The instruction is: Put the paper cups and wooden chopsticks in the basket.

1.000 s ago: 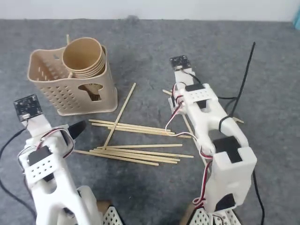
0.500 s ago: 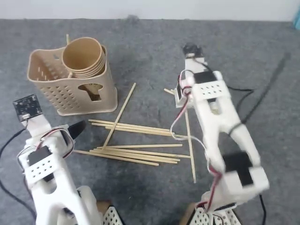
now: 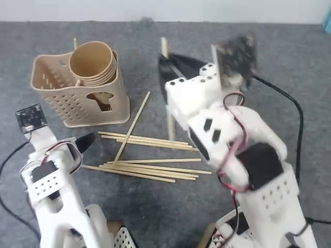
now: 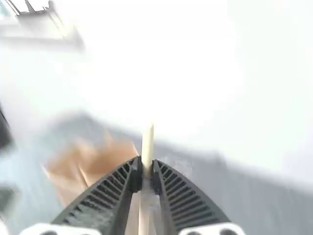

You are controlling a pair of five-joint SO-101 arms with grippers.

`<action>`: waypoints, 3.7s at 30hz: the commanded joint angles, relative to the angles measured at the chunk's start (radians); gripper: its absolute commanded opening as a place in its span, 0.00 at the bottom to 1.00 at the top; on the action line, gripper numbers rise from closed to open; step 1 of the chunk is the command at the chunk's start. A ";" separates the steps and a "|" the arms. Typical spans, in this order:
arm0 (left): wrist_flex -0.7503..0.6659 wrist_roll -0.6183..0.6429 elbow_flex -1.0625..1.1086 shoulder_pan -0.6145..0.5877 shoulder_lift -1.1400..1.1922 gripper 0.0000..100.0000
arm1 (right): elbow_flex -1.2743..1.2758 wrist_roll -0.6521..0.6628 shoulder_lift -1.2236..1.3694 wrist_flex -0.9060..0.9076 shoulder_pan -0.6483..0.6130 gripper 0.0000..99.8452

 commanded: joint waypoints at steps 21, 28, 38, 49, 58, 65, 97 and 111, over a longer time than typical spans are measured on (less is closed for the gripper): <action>-0.017 -0.034 -0.001 0.008 -0.021 0.44 | -0.678 -0.135 0.720 -0.650 -0.154 0.01; -0.018 -0.034 -0.001 0.008 -0.021 0.44 | -1.243 -0.135 1.175 -0.437 -0.216 0.01; -0.020 -0.035 -0.001 0.008 -0.021 0.44 | -1.734 -0.135 1.604 -0.188 -0.205 0.02; -0.020 -0.035 -0.001 0.009 -0.021 0.44 | -1.818 -0.141 1.501 0.166 -0.211 0.27; -0.020 -0.035 -0.001 0.008 -0.021 0.44 | -1.817 -0.141 1.098 0.852 -0.170 0.19; -0.018 -0.037 0.001 0.006 -0.021 0.44 | -1.665 -0.141 0.986 0.981 0.099 0.19; -0.021 -0.037 0.005 0.008 -0.021 0.44 | -0.255 0.247 1.142 0.260 0.363 0.19; -0.023 -0.037 0.004 0.009 -0.021 0.44 | -0.445 0.244 1.340 0.380 0.361 0.03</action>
